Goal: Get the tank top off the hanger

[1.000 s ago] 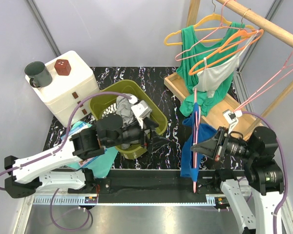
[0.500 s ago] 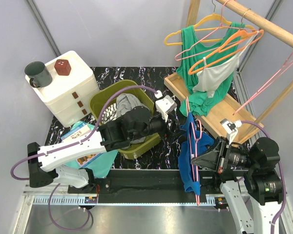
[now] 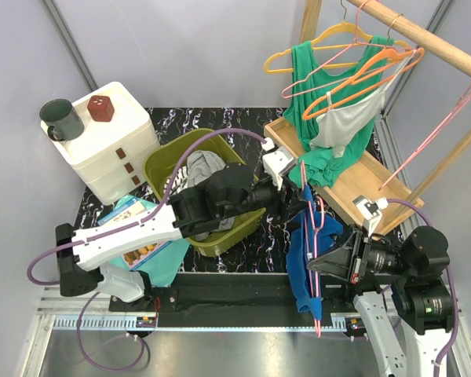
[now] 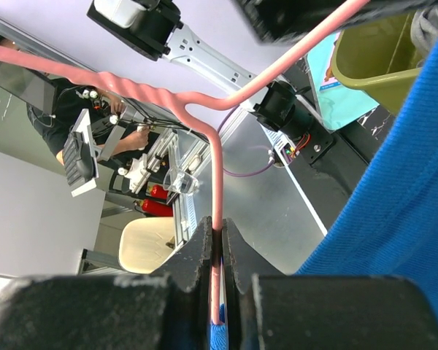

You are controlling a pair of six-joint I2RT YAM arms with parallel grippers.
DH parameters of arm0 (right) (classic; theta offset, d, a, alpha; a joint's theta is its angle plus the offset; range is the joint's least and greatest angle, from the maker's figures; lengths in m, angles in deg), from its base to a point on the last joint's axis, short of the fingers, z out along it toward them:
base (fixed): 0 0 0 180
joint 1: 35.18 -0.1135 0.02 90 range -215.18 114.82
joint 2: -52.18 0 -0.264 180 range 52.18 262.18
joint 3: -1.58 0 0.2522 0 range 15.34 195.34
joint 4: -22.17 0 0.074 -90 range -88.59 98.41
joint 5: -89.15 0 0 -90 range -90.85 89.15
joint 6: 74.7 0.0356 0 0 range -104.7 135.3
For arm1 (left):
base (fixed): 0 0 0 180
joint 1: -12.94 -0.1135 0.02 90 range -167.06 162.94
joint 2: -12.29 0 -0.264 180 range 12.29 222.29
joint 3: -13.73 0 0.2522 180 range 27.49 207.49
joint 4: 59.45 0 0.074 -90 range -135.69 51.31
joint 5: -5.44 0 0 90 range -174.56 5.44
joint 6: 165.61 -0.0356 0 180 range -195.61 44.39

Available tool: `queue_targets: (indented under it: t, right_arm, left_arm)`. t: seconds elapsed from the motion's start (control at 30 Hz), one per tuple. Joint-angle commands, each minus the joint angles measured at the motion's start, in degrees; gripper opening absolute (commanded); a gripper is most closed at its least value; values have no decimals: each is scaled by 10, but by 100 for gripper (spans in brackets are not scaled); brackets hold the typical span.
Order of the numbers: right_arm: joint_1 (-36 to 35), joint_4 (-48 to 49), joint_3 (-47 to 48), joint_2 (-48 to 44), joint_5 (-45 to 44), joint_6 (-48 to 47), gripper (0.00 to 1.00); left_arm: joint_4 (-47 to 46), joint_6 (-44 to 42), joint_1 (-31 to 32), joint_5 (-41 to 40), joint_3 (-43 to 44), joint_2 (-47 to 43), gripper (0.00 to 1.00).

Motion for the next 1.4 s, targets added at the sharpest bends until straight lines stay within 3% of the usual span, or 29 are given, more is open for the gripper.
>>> queue_targets:
  t: [0.0,0.2,0.53,0.83,0.93,1.17,1.37]
  right_arm:
    - [2,32,13,-18,29,23,0]
    - [1,29,3,-43,36,45,0]
    - [-3,-85,26,-57,26,-24,0]
    - [-13,-61,93,-37,35,-21,0]
    - [-13,-29,99,-30,32,-8,0]
    - [-12,-21,131,26,-69,-57,0]
    - [-13,-16,126,80,-249,-142,0]
  left_arm:
    - [-7,-8,1,-13,60,22,47]
    - [29,-28,-15,-35,107,38,1]
    - [54,-12,-112,-12,152,57,0]
    - [87,12,-149,2,191,131,0]
    - [88,29,-149,53,183,146,0]
    - [41,63,-137,172,82,94,0]
    - [21,62,-102,245,36,32,0]
